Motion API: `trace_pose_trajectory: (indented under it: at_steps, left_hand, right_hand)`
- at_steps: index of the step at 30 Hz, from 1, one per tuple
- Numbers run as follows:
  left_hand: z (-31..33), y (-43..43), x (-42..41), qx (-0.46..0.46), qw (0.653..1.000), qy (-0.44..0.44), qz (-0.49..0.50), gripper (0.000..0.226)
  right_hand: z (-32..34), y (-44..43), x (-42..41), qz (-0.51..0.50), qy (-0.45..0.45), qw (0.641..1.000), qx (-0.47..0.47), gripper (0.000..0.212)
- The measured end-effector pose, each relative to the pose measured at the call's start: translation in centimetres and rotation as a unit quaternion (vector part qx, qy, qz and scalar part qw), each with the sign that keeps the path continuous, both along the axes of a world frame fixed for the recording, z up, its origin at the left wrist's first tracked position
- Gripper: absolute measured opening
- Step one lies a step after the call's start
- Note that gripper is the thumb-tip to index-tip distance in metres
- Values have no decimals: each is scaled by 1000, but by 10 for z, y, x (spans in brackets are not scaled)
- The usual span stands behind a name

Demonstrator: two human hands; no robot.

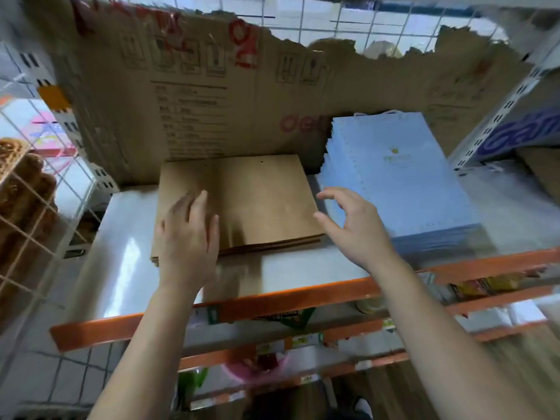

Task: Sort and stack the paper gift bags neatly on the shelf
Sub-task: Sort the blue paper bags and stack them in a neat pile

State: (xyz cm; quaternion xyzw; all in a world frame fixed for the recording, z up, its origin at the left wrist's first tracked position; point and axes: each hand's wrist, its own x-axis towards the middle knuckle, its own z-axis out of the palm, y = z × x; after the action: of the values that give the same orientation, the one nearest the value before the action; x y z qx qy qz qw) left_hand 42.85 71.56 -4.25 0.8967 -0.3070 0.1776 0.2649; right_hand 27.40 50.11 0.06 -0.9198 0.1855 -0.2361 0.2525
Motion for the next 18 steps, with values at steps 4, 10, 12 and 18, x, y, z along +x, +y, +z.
trace_pose_trajectory:
  at_steps: [4, 10, 12, 18]
  left_hand:
    - [20, -50, -33, -12, 998, -22, -52, 46]
    - [37, -148, -103, 3, 990, -39, -138, 46]
    - [40, -189, -132, 14, 985, -40, -165, 50]
    - [40, -315, -233, 18, 970, -46, -237, 49]
  right_hand:
    - [16, -26, -37, -32, -101, 993, -52, 22]
    - [16, -100, -120, -81, -109, 989, -62, 25]
    - [14, -130, -157, -107, -105, 986, -66, 25]
    - [5, -232, -276, -171, -53, 982, -59, 23]
